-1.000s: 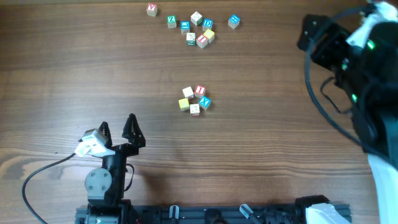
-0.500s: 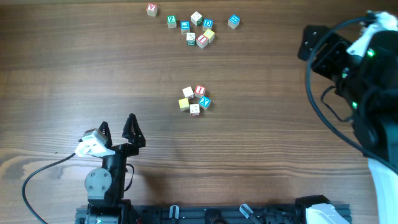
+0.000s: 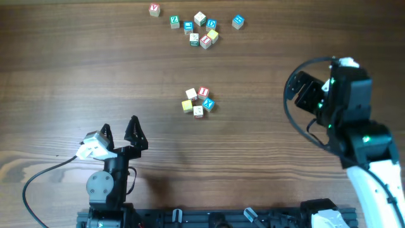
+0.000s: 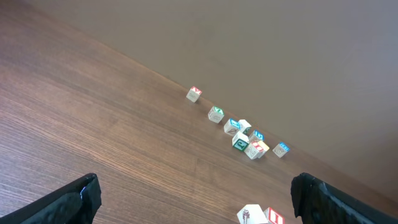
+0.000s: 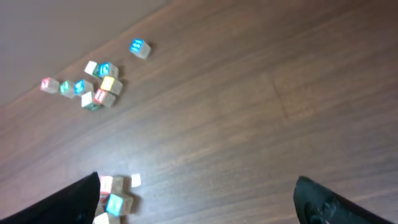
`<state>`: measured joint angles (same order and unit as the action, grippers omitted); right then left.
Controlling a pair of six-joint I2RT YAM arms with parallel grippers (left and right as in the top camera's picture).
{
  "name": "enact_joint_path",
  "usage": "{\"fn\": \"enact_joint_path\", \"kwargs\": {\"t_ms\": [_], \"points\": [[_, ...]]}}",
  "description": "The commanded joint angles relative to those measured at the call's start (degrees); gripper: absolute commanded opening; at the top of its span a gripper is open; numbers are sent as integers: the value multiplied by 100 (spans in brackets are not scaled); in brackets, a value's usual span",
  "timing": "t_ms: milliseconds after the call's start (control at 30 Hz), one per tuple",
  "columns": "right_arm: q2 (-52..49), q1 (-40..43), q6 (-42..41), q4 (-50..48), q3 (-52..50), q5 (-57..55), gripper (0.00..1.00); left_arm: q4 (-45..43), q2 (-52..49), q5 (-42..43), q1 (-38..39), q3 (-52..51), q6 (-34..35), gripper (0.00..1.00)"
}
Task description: Form a circle
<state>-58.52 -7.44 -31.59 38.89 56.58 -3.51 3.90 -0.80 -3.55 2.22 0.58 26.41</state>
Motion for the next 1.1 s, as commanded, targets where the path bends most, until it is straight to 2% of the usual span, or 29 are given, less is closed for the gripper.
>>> {"fn": "enact_joint_path", "kwargs": {"t_ms": [0, 200, 467, 733, 933, 1067], "points": [[481, -46, -7, -798, -706, -105, 100, -2, 52, -37, 24, -26, -11, 100], [1362, -46, -9, -1963, -1775, -105, 100, -2, 52, -39, 24, -24, -11, 100], [2566, -46, -7, -2031, -2765, -105, 100, -2, 52, -37, 24, -26, -11, 100], [4183, -46, -7, -2074, -3215, -105, 100, -2, 52, -37, 24, -24, -11, 100], [4916, -39, -9, -3521, -3449, -105, 100, -2, 50, -39, 24, -24, -13, 100], [5381, -28, -7, -3635, -3460, -105, 100, -2, 46, -37, 24, -24, -11, 100]]}}
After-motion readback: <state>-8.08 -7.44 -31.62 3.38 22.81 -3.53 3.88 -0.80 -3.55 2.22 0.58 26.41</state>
